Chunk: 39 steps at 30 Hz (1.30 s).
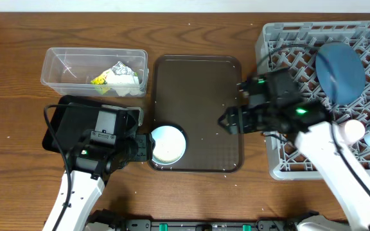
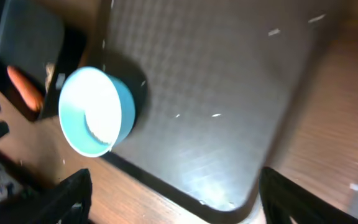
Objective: Sort waste into correct bins and load items into the dishwasher rack
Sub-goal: 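Reach the left gripper to the light-blue rice bowl rim and grasp it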
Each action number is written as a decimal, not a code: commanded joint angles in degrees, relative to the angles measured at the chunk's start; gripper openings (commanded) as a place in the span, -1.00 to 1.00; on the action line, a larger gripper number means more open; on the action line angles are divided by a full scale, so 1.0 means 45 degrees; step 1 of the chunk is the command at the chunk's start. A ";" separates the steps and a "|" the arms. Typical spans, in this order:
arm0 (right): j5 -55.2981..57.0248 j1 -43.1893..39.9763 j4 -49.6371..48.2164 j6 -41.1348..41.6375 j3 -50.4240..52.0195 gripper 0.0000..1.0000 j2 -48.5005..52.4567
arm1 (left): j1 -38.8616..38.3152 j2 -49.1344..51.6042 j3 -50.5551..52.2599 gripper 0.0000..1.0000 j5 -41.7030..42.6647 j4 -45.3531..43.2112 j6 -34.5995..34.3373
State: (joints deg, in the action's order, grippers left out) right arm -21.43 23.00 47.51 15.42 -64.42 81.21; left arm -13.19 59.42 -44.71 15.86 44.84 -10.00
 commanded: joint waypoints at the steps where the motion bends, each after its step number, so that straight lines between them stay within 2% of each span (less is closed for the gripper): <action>1: -0.0287 0.0923 -0.0374 0.0199 -0.0063 0.49 0.0826 | -0.0029 0.0005 -0.0083 0.15 -0.0306 0.0301 0.0311; 8: -0.0155 0.2283 -0.2254 0.1423 -0.0063 0.35 0.2283 | -0.0029 0.0010 -0.0083 0.16 -0.0296 0.0947 0.0311; 22: 0.1248 0.4449 -0.4061 0.3925 -0.0063 -0.02 0.4770 | -0.0029 0.0010 -0.0083 0.18 -0.0296 0.0991 0.0311; 28: 0.1807 0.4415 -0.4017 0.3997 -0.0063 0.00 0.5027 | -0.0029 0.0015 -0.0083 0.18 -0.0301 0.0971 0.0316; 35: 0.1705 0.3395 -0.3939 0.3954 -0.0063 -0.08 0.4537 | -0.0029 0.0189 -0.0083 0.18 -0.0296 0.0899 0.0597; 39: 0.1039 0.2939 -0.3842 0.3060 -0.0068 -0.02 0.4352 | -0.0034 0.0398 -0.0083 0.18 -0.0107 0.0670 0.0607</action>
State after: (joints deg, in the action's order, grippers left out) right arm -14.85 37.63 30.13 32.12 -64.42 102.89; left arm -13.19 60.45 -44.71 15.05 48.31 -8.51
